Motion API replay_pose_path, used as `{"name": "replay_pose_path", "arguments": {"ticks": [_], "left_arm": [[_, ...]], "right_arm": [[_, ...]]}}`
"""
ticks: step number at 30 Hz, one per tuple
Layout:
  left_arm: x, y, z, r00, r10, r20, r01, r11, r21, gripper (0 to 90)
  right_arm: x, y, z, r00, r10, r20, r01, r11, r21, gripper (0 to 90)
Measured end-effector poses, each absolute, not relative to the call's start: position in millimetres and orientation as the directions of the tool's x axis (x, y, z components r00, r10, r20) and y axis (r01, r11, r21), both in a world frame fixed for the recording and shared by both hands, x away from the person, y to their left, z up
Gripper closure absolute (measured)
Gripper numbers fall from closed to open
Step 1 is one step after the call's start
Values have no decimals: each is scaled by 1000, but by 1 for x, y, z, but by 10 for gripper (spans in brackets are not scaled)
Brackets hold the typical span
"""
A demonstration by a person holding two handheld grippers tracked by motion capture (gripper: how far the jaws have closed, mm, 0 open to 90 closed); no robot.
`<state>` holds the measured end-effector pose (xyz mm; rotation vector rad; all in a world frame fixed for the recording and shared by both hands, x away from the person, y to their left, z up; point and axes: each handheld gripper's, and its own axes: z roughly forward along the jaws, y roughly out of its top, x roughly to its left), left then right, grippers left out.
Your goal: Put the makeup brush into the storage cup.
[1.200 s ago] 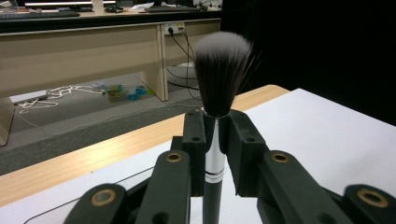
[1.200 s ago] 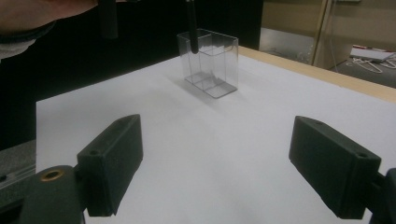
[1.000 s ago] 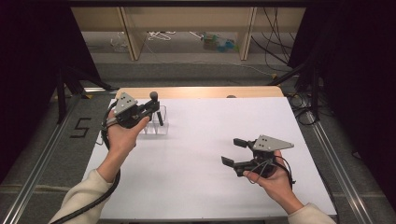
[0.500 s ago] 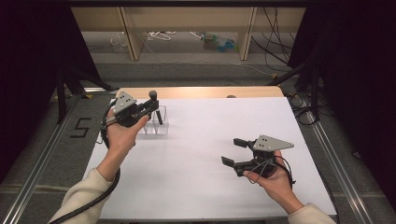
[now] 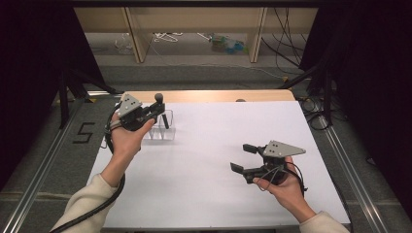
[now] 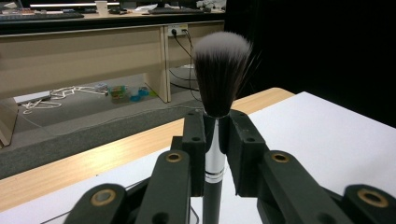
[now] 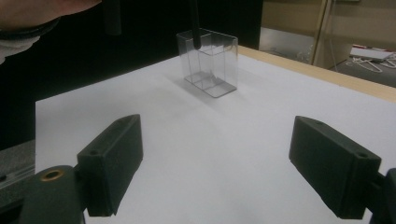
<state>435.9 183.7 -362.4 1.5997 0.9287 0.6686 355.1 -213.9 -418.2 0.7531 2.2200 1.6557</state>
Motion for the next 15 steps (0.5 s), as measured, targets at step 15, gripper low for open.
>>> {"name": "replay_pose_path", "arguments": {"ticks": [15], "left_arm": [[439,184,-363,529,847,-48,217,-80,973,779]], "right_arm": [[355,-214,-418,-828,553,92,247,212,946,183]]}}
